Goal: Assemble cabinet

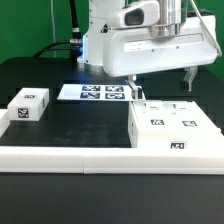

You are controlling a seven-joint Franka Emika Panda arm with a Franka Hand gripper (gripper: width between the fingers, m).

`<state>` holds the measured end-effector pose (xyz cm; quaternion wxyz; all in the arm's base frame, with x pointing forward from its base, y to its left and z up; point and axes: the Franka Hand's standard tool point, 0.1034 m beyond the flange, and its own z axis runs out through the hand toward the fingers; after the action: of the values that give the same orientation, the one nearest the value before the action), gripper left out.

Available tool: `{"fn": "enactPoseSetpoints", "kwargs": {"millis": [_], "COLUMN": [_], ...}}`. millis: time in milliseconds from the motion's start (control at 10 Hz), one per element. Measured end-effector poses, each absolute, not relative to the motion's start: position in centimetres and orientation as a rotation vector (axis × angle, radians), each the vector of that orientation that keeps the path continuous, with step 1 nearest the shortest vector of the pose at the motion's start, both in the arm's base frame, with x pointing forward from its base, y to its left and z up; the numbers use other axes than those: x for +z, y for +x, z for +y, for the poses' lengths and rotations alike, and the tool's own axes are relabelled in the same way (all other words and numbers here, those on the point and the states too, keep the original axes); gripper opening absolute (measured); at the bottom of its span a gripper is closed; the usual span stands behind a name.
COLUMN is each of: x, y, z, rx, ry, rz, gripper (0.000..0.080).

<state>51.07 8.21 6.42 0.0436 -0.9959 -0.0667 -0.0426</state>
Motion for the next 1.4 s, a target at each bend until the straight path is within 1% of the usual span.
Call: {"fn": "enactPoseSetpoints", "kwargs": {"millis": [300, 700, 800, 1400], "x": [6.2, 6.4, 5.9, 5.8], "y": [50.8, 50.7, 49.8, 49.5], "z": [8.7, 9.1, 9.6, 9.3], "rx": [-0.13, -0.135, -0.115, -0.11], "ry": [-3.026, -3.028, -3.031, -3.042], "rz": [0.036, 0.028, 0.023, 0.037], "gripper": [0.0797, 0.0797, 0.0797, 0.0797]}}
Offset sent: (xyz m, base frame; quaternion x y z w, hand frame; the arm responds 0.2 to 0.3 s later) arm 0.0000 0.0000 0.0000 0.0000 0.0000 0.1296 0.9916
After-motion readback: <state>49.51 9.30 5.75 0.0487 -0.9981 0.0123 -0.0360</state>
